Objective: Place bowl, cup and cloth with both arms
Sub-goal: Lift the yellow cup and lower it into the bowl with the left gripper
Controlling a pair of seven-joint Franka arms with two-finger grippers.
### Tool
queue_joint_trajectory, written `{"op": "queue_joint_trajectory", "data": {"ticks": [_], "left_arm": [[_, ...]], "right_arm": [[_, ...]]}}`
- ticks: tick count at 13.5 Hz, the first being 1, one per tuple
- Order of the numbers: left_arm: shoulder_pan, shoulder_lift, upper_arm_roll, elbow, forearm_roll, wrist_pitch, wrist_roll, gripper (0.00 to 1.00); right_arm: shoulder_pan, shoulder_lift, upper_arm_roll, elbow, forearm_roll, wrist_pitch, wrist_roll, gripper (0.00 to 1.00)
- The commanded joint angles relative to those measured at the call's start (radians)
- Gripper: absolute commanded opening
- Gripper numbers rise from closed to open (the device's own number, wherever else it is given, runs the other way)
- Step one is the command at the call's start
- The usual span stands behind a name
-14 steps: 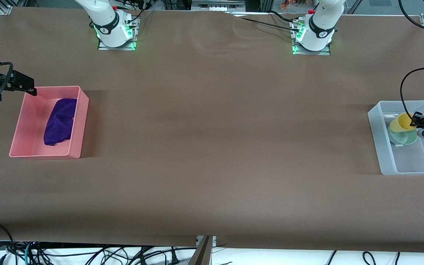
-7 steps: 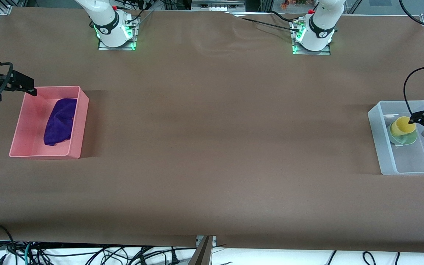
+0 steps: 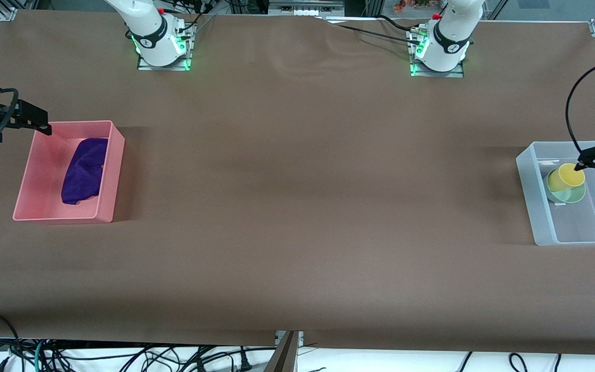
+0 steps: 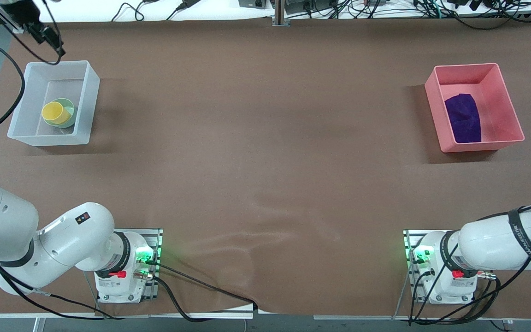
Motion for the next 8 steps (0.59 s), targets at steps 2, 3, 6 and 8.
{"op": "queue_joint_trajectory", "data": {"ticks": [2,3,6,8], "left_arm": [[-0.002,-0.006,-0.114,0.093,-0.043,-0.110,-0.141,1.00],[-0.062,-0.040,-0.092,0.086,-0.095,-0.117,-0.176,1.00],[-0.415,-0.144,0.317,0.040,-0.302,-0.112,-0.405,1.00],[-0.565,-0.205,0.471,-0.044,-0.346,-0.048,-0.524,1.00]], "right_arm": [[-0.008,0.010,0.003,0.024,0.001,-0.005,-0.017,1.00],[-0.008,0.010,0.003,0.024,0.001,-0.005,-0.017,1.00],[-0.008,0.010,0.003,0.024,0.003,-0.005,-0.017,1.00],[-0.008,0.010,0.003,0.024,0.003,-0.005,-0.017,1.00]]}}
